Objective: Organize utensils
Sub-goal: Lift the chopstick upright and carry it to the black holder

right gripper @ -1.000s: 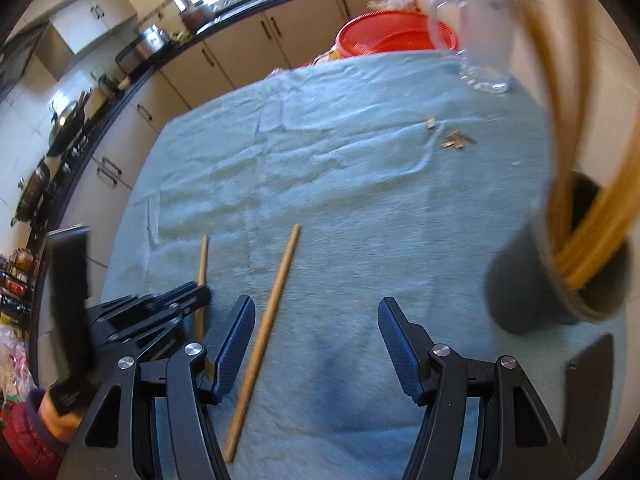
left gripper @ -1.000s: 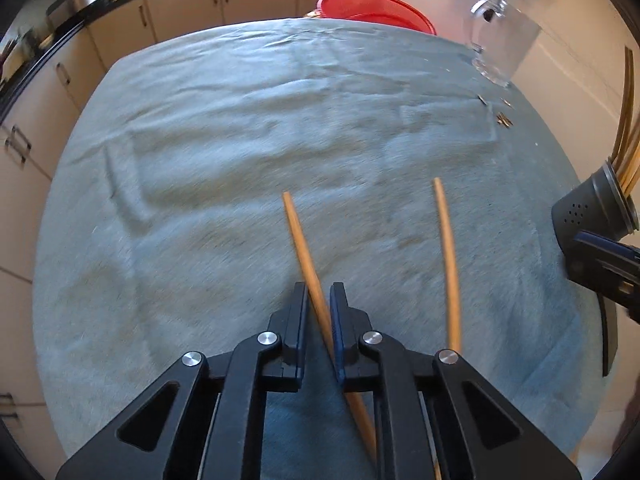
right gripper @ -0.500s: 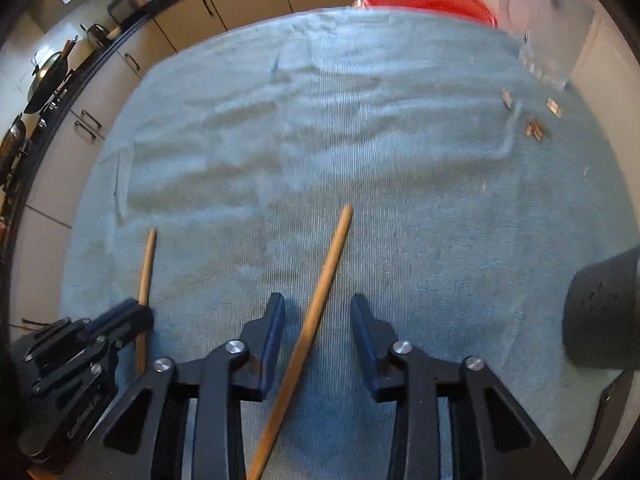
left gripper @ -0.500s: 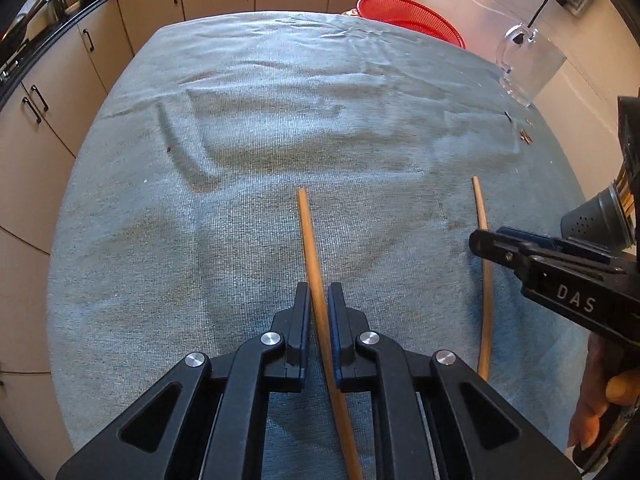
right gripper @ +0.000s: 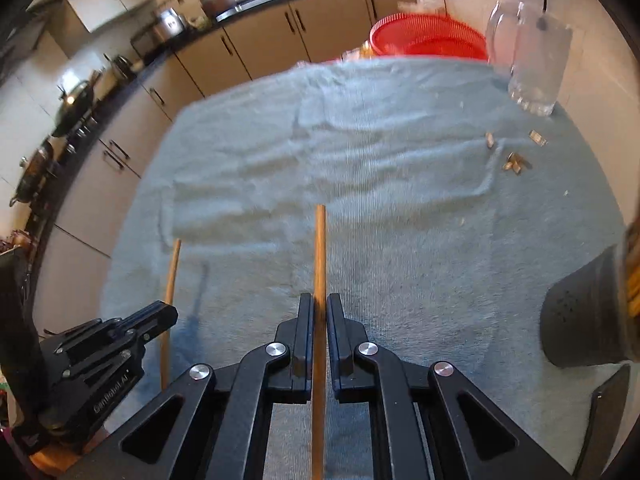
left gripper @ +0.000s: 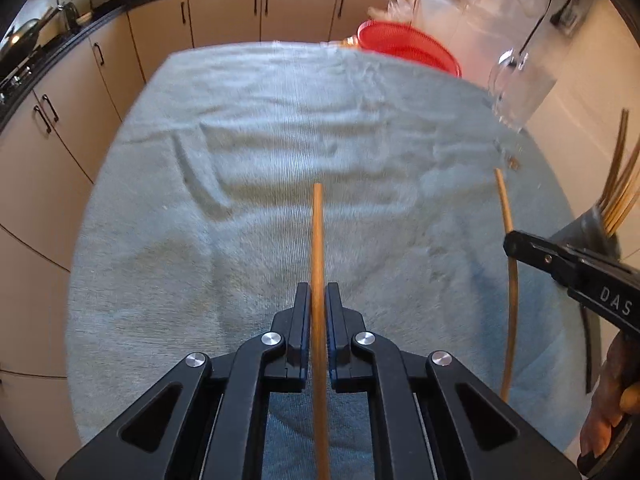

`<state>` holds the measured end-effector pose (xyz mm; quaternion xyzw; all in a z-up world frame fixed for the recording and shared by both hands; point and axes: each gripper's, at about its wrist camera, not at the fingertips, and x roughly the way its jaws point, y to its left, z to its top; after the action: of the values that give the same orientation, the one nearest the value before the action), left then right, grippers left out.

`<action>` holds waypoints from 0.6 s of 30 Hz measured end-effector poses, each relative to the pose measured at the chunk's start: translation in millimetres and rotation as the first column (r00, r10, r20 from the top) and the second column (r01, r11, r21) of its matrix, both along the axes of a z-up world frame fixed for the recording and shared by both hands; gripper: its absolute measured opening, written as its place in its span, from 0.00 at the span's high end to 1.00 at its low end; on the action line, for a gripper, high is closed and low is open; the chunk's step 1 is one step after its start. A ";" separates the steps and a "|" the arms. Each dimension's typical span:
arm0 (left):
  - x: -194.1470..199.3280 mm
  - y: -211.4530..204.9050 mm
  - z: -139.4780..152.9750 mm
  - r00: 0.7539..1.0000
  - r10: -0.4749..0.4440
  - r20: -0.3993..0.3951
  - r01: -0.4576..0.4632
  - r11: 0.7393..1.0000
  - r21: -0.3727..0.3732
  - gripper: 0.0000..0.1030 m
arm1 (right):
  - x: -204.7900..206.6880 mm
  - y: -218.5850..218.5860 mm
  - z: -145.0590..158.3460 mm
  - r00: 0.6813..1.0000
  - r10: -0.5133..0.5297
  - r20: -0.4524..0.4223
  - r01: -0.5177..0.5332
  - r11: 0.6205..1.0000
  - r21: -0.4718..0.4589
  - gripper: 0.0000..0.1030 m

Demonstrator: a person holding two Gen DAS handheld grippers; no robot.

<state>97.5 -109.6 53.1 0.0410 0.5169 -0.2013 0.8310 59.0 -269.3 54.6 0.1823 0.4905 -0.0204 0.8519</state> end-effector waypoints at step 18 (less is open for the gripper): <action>-57.3 13.4 82.4 0.983 0.064 0.174 -0.055 0.997 -0.056 0.94 | -63.9 4.6 74.5 0.973 0.037 0.226 -0.033 0.999 -0.025 0.93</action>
<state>40.2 -96.2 135.5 0.0220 0.4375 -0.1849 0.8797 -5.0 -264.6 129.1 0.1659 0.3932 0.0104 0.9043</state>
